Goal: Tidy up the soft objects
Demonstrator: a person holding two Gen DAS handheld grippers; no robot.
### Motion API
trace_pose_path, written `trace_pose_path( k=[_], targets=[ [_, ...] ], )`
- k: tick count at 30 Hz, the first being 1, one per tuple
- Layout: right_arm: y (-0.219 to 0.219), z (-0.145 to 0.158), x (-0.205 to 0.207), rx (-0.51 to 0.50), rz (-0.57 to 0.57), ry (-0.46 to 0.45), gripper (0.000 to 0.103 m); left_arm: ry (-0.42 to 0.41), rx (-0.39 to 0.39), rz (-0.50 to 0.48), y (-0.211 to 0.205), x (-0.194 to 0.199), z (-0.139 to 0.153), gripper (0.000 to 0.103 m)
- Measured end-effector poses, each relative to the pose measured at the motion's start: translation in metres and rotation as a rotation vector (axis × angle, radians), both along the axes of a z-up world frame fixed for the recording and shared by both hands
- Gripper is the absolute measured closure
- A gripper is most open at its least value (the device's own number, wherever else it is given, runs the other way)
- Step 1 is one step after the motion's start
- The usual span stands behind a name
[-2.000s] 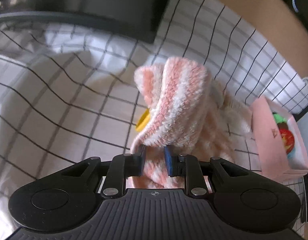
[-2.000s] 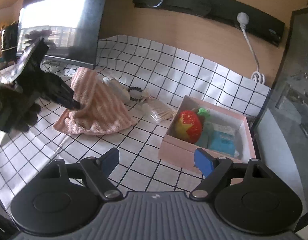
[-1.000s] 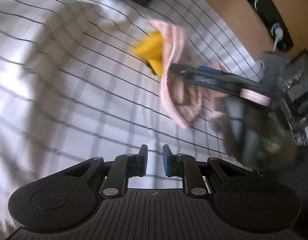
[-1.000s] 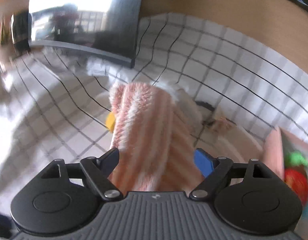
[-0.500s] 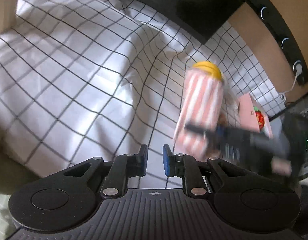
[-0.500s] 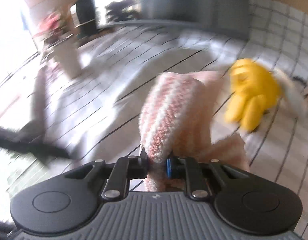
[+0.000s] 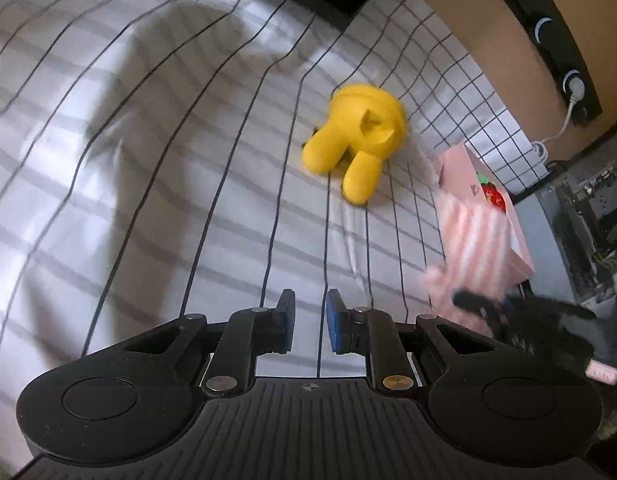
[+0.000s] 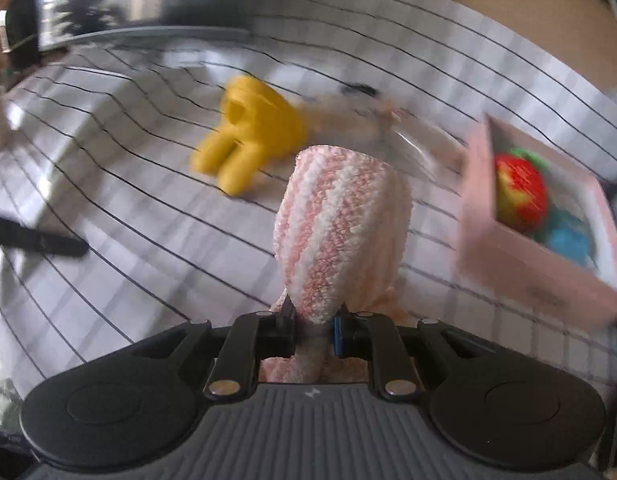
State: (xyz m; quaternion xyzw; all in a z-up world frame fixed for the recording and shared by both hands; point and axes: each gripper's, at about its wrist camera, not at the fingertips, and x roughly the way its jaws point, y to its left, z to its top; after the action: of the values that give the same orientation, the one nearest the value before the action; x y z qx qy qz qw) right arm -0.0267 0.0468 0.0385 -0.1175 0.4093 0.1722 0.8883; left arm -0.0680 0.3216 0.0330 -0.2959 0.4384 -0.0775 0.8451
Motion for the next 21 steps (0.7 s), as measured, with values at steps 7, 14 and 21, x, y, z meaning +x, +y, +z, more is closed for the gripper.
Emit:
trace_pose_path(
  k=[7, 14, 21],
  targets=[
    [-0.035, 0.008, -0.014, 0.016, -0.076, -0.013, 0.072, -0.156, 0.128, -0.146, -0.039, 0.052, 0.041, 0.085],
    [-0.064, 0.022, -0.032, 0.085, -0.090, -0.088, 0.048, -0.382, 0.345, -0.287, -0.118, 0.131, 0.089, 0.084],
    [-0.088, 0.006, -0.031, 0.141, -0.132, -0.073, 0.047, -0.171, 0.401, -0.264, -0.150, 0.263, 0.067, 0.080]
  ],
)
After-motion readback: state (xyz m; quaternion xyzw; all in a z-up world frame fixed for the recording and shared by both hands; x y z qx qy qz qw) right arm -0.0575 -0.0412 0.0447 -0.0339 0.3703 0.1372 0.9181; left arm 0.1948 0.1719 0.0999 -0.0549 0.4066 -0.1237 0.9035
